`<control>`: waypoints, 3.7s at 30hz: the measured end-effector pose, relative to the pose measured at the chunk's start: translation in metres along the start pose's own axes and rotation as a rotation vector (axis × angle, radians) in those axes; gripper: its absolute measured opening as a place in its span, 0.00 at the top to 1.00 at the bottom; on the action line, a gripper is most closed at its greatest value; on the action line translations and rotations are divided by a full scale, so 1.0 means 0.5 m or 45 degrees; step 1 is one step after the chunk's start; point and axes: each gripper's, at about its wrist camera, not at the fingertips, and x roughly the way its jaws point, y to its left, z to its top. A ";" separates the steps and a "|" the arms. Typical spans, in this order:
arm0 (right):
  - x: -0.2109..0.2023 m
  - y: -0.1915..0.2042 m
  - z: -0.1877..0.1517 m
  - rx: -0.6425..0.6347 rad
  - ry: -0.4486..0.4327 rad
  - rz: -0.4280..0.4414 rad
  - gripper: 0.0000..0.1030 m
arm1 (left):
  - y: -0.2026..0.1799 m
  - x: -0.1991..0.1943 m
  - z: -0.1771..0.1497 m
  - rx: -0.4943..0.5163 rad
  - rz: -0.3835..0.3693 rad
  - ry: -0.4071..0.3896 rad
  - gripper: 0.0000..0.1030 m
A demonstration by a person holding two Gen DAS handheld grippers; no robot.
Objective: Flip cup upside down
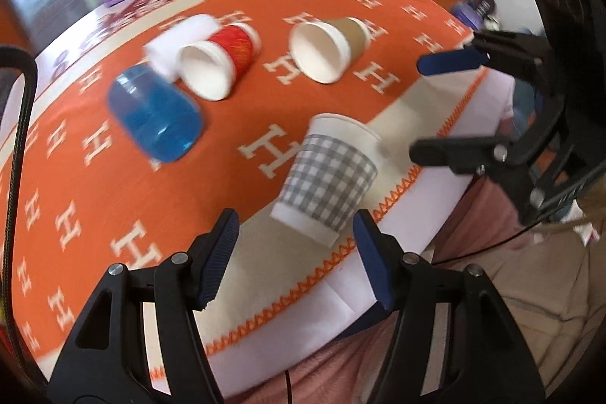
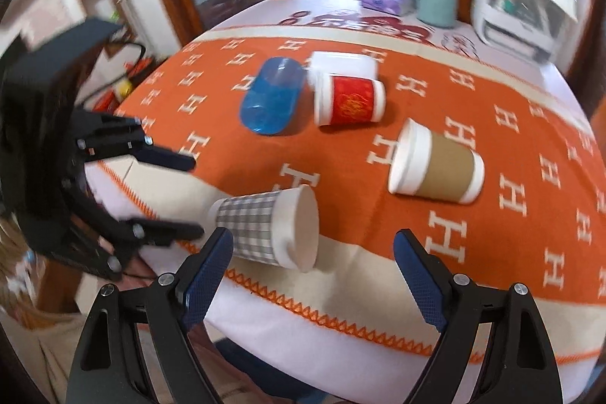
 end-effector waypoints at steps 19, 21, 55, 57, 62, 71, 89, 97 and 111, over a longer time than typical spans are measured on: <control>0.087 0.212 0.030 -0.900 0.258 -0.232 0.15 | 0.050 -0.043 -0.142 -0.581 0.333 -0.009 0.42; 0.108 0.224 0.022 -0.982 0.302 -0.264 0.15 | 0.057 -0.038 -0.154 -0.621 0.304 -0.015 0.42; 0.276 0.148 0.155 -0.732 0.488 -0.204 0.28 | 0.156 -0.029 -0.161 -0.779 0.234 -0.087 0.42; 0.269 0.092 0.183 -0.497 0.411 -0.090 0.28 | 0.162 -0.039 -0.146 -0.786 0.232 -0.123 0.42; 0.259 -0.005 0.191 -0.059 0.176 0.076 0.28 | 0.172 -0.060 -0.111 -0.813 0.229 -0.234 0.42; 0.277 -0.043 0.102 0.359 -0.192 0.137 0.28 | 0.174 -0.036 -0.077 -0.879 0.203 -0.292 0.42; 0.311 -0.010 0.011 0.282 -0.186 0.056 0.29 | 0.147 0.001 -0.057 -0.833 0.269 -0.282 0.30; 0.287 0.005 0.006 0.251 -0.221 0.036 0.16 | 0.154 -0.006 -0.065 -0.868 0.312 -0.296 0.18; 0.119 0.009 -0.024 0.300 -0.244 -0.062 0.16 | 0.098 -0.063 -0.057 -0.801 0.324 -0.312 0.11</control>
